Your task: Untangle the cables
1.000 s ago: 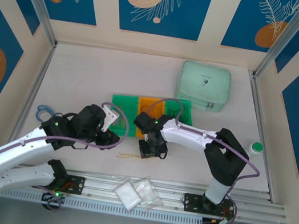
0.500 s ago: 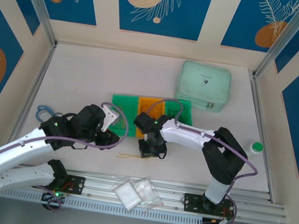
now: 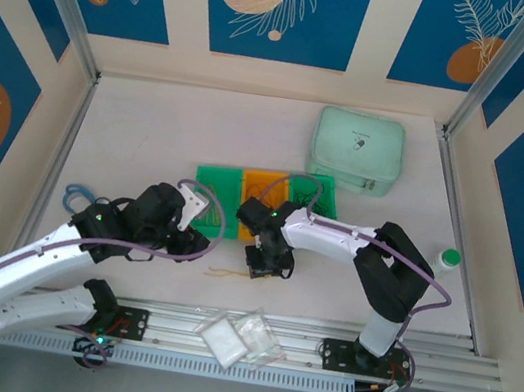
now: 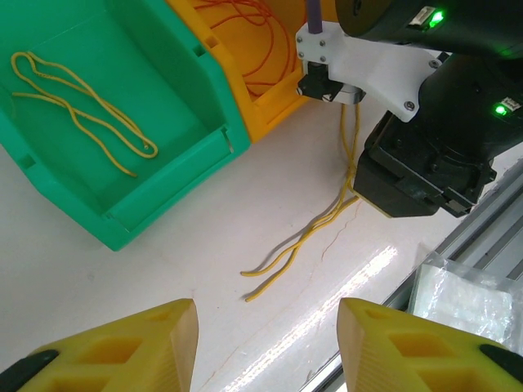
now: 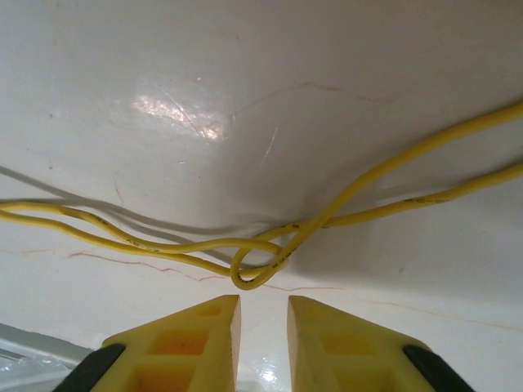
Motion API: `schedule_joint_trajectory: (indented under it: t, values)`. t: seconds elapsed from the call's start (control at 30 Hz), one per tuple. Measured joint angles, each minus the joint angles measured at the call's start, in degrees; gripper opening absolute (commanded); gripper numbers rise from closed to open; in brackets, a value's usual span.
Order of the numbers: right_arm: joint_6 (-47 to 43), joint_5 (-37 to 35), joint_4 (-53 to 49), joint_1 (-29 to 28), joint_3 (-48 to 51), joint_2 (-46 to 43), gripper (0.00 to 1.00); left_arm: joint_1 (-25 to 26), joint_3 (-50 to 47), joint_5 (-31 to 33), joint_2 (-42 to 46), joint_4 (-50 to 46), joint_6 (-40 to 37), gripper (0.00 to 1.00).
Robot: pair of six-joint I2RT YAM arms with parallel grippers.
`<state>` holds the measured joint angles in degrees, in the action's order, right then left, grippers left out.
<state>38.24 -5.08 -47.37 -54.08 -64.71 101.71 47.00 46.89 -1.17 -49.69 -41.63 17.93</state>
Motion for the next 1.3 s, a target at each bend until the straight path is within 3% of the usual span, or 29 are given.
schedule_joint_trajectory:
  t: [0.37, 0.9, 1.3]
  values:
    - [-0.1, 2.2, 2.9, 0.3, 0.0, 1.4, 0.22, 0.0, 0.0, 0.0, 0.1, 0.0, 0.0, 0.48]
    - [-0.5, 13.4, 19.0, 0.2, 0.0, 2.1, 0.23, -0.1, 0.0, 0.5, 1.2, -1.1, 0.0, 0.48]
    - [-5.4, 1.5, 6.1, 0.1, 0.7, -1.3, 0.26, -0.3, -0.2, 0.7, 1.7, -1.2, 0.0, 0.48]
